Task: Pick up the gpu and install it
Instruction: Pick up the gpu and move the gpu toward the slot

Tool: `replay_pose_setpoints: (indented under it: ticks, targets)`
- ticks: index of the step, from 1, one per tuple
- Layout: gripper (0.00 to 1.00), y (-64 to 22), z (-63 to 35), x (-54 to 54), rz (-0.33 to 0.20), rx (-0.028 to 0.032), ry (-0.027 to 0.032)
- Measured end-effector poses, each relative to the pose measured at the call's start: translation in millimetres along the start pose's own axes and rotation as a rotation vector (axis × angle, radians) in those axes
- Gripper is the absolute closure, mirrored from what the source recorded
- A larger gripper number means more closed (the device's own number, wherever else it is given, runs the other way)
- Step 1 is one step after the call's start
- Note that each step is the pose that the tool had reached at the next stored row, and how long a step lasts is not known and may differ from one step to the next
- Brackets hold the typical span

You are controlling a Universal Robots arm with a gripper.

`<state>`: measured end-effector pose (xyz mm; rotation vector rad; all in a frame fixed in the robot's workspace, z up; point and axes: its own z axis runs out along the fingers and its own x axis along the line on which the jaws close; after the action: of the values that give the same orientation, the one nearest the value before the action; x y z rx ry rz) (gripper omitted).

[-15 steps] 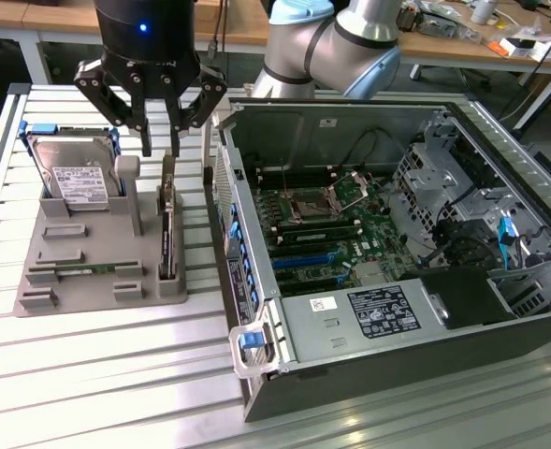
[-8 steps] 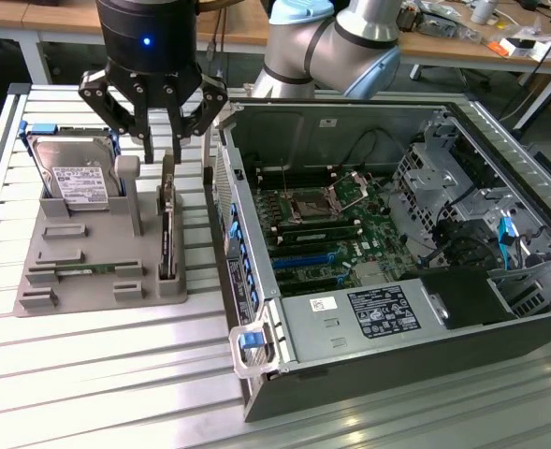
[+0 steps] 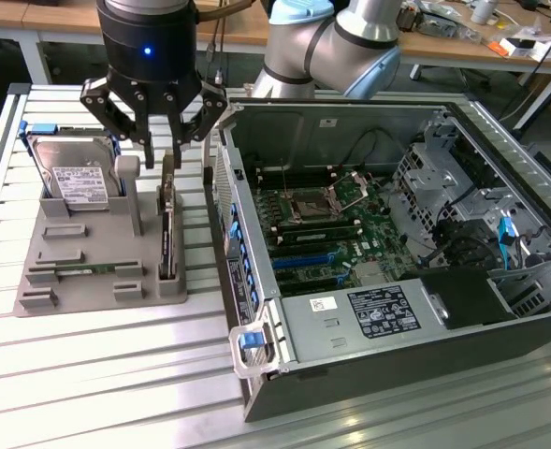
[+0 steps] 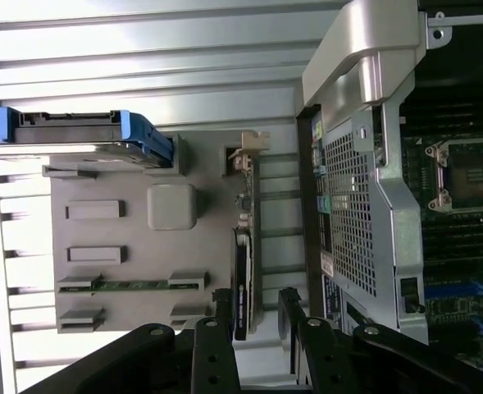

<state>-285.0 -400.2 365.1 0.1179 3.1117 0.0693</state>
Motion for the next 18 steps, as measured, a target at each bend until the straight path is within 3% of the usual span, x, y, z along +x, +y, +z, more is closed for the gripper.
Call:
replay_pose_setpoints:
  ticks: [18]
  targets:
    - [0.64,-0.5,10.2,0.3,0.0,0.0001,0.0]
